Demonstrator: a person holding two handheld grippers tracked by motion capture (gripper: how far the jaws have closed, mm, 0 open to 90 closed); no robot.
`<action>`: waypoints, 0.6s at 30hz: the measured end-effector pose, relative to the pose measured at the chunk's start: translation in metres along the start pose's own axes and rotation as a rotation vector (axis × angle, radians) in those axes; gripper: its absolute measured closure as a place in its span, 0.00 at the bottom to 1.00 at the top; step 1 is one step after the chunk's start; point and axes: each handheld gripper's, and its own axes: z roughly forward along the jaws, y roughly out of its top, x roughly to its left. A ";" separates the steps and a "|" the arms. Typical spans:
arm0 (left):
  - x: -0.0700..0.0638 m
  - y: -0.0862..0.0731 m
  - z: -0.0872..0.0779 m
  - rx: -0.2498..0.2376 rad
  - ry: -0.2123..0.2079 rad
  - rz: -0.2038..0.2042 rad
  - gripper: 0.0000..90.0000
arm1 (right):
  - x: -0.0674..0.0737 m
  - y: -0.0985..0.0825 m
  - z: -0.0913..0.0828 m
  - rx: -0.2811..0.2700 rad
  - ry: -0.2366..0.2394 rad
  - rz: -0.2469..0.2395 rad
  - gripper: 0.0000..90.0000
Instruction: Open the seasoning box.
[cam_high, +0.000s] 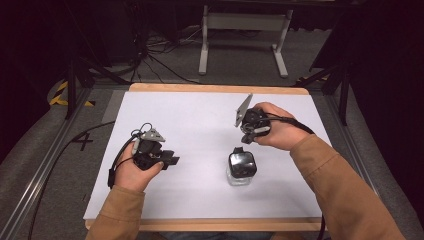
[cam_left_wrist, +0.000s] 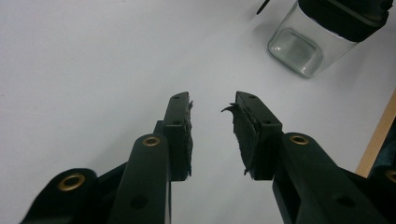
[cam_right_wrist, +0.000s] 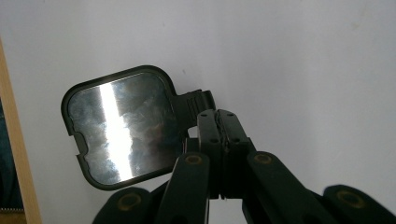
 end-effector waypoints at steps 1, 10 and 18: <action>0.000 0.000 0.000 -0.001 0.001 -0.001 0.75 | 0.000 0.003 0.002 0.016 -0.001 -0.007 1.00; 0.001 -0.001 -0.001 -0.004 -0.007 -0.005 0.75 | 0.002 0.019 0.017 0.060 0.026 -0.061 1.00; 0.001 0.001 0.002 0.002 -0.010 0.006 0.75 | 0.000 0.021 0.022 0.081 0.035 -0.057 1.00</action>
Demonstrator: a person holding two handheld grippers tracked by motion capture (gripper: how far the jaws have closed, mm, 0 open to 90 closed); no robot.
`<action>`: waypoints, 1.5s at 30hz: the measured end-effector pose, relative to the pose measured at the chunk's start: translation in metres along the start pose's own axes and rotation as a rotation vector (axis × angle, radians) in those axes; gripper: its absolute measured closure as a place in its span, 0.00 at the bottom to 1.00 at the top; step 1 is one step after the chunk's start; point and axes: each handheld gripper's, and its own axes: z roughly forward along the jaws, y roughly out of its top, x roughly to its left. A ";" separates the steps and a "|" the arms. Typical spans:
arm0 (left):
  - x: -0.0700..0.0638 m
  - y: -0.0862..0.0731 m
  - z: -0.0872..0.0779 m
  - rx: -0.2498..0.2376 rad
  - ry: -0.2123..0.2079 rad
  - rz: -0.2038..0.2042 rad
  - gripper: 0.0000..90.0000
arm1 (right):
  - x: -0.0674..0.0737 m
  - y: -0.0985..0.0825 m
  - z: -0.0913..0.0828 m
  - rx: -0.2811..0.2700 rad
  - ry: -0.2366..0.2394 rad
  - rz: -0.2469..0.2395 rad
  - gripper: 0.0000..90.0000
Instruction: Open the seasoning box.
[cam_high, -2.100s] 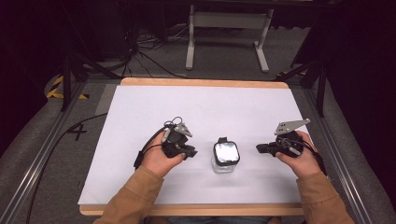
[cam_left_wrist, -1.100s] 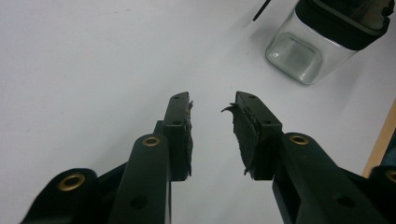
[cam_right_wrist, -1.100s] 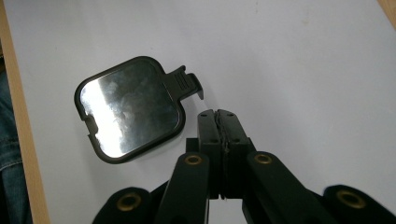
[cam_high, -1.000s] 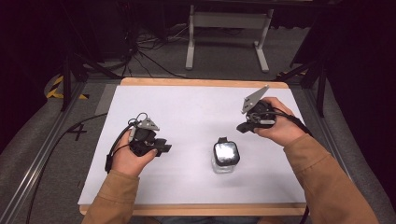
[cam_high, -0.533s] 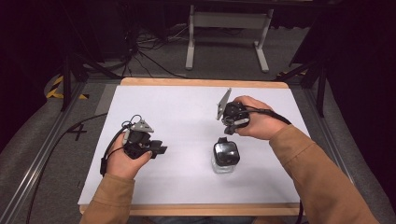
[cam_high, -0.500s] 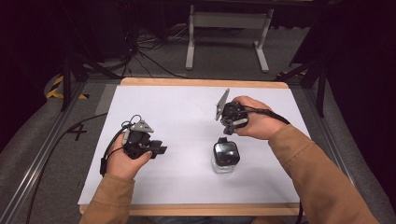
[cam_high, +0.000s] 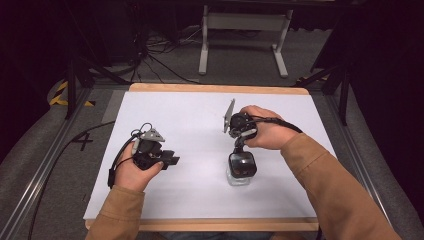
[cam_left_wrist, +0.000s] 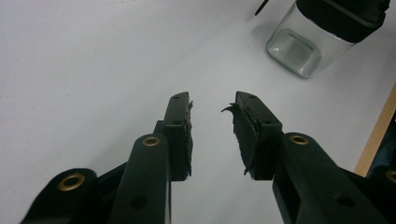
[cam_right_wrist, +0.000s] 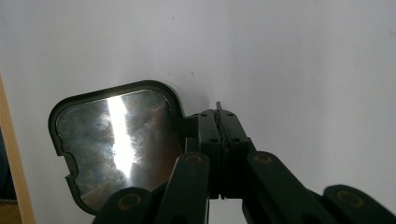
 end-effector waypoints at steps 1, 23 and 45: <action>0.000 0.000 0.000 -0.003 -0.001 -0.004 0.75 | 0.000 0.000 0.001 -0.007 0.006 -0.005 1.00; -0.003 0.002 0.004 0.007 -0.004 0.011 0.74 | -0.006 0.001 0.004 -0.024 0.038 0.024 1.00; -0.018 0.009 0.018 0.030 -0.039 0.054 0.75 | -0.006 0.002 0.006 -0.016 0.025 0.028 1.00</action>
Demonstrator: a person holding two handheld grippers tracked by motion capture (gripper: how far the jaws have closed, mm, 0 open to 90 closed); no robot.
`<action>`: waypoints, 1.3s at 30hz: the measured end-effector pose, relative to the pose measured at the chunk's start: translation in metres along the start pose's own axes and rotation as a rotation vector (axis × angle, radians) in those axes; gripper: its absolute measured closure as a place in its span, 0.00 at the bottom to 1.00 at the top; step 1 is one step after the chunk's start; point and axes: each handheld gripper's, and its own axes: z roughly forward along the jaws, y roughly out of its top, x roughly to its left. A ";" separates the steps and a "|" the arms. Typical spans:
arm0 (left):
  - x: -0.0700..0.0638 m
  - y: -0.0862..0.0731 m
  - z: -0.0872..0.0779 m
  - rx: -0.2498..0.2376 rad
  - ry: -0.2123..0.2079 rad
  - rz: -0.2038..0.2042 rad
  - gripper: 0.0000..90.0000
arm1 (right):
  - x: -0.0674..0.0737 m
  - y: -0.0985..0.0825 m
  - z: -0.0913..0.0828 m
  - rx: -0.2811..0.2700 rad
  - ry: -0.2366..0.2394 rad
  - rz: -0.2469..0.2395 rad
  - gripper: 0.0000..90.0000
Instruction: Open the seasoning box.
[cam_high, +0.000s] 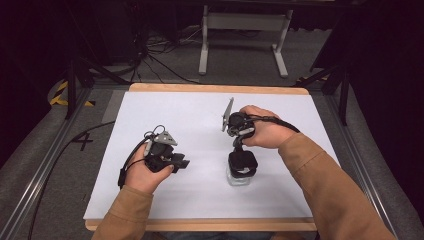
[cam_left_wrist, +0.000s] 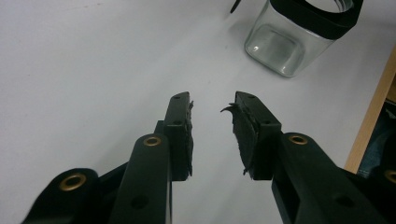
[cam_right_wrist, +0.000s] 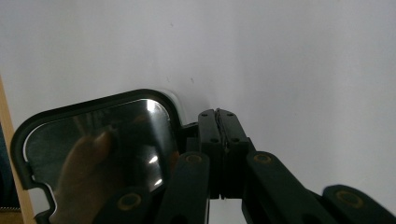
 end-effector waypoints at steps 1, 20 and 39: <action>-0.001 0.001 0.001 -0.001 -0.008 0.001 0.75 | 0.000 0.000 0.000 -0.003 0.004 0.003 1.00; -0.068 0.049 0.060 -0.092 -0.221 0.167 0.89 | -0.001 -0.003 0.003 -0.037 -0.012 0.016 1.00; -0.073 0.062 0.062 -0.182 -0.205 0.160 0.90 | 0.007 -0.067 -0.027 -0.330 -0.114 0.137 1.00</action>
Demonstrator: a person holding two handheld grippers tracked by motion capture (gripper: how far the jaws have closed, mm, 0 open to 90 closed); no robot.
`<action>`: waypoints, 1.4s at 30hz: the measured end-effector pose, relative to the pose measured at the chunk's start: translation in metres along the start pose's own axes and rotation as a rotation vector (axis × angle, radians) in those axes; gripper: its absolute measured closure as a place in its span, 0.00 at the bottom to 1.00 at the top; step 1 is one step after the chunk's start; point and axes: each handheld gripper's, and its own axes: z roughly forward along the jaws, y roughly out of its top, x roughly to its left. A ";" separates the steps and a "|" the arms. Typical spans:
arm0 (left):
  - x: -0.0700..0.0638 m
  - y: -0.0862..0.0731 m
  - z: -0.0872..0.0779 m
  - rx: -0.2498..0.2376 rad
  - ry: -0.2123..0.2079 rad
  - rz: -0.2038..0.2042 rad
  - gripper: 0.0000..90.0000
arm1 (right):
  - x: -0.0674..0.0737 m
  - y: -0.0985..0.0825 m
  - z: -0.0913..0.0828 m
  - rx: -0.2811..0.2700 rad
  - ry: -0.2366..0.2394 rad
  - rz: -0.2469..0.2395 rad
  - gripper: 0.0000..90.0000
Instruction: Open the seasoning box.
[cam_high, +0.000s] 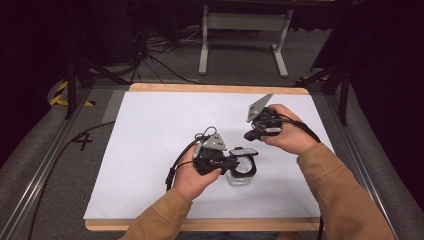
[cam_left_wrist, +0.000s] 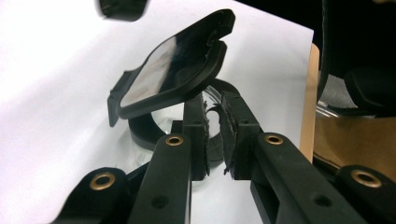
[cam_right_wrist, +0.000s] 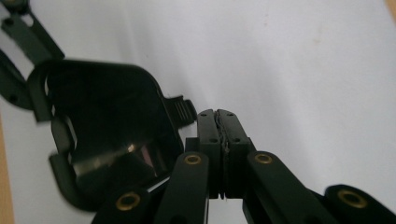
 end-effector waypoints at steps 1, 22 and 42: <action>0.001 0.001 -0.001 -0.001 -0.002 0.005 0.89 | 0.002 -0.009 -0.004 -0.033 -0.021 0.009 1.00; 0.021 0.019 -0.013 -0.136 0.031 -0.037 0.91 | 0.048 -0.102 0.004 -0.429 -0.070 0.212 1.00; 0.032 0.021 -0.009 -0.140 0.154 -0.027 0.92 | 0.071 -0.112 0.031 -0.391 -0.014 0.213 1.00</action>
